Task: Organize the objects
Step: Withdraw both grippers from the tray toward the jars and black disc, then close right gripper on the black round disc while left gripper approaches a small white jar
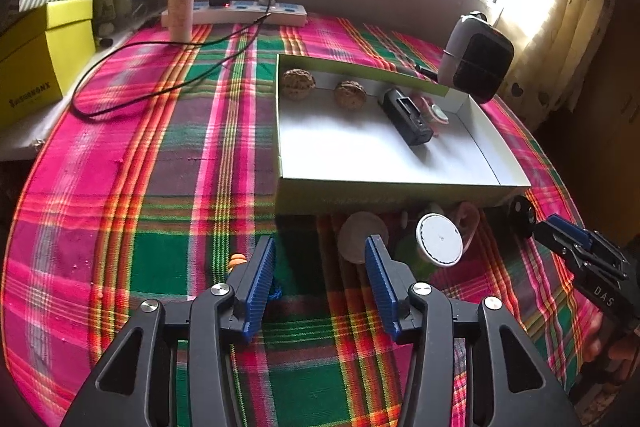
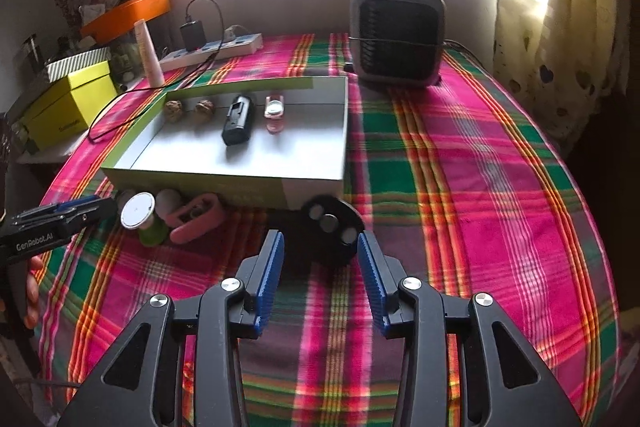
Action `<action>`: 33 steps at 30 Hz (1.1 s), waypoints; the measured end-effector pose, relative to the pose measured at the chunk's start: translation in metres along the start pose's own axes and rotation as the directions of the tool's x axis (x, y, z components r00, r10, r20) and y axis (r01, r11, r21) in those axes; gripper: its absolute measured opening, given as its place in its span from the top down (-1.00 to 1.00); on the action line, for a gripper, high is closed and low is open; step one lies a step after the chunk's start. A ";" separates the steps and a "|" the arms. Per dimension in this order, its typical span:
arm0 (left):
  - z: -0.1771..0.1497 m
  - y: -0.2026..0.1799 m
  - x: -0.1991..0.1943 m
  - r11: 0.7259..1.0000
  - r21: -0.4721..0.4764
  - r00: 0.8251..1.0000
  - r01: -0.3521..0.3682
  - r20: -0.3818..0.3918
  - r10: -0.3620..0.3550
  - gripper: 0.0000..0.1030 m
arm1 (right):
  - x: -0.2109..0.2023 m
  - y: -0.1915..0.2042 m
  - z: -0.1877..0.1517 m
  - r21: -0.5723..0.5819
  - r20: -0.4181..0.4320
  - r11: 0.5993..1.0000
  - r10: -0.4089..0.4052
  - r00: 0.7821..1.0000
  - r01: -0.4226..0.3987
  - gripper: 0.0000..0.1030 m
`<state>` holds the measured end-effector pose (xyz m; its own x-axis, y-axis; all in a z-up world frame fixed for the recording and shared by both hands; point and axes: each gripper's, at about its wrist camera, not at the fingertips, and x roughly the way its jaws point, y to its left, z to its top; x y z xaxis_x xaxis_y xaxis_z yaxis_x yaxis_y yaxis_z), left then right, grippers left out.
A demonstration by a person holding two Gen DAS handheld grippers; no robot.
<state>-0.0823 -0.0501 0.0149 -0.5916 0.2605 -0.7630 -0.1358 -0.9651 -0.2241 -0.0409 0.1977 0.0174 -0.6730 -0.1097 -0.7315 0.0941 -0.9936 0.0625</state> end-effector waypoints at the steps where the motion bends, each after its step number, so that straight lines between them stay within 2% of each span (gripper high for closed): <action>1: 0.000 0.000 0.000 1.000 0.000 1.000 0.002 0.001 -0.002 0.12 | 0.001 -0.001 0.000 0.002 -0.002 1.000 -0.004 1.000 0.004 0.22; 11: 0.001 0.001 0.001 1.000 0.002 1.000 0.005 0.002 -0.005 0.10 | 0.009 -0.013 -0.001 0.034 -0.027 0.999 0.003 1.000 -0.002 0.22; 22: -0.001 0.002 0.000 1.000 0.009 1.000 0.029 -0.005 -0.029 0.09 | 0.030 -0.008 0.005 -0.001 -0.079 0.999 0.048 0.996 -0.048 0.22; 33: 0.001 -0.004 0.007 0.999 0.023 0.999 0.039 -0.015 -0.039 0.05 | 0.036 0.003 0.008 -0.058 -0.080 0.998 0.020 0.997 -0.025 0.22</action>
<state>-0.0873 -0.0446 0.0109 -0.5735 0.2980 -0.7631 -0.1770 -0.9546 -0.2397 -0.0708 0.1901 -0.0038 -0.6104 -0.1270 -0.7818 0.1532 -0.9874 0.0408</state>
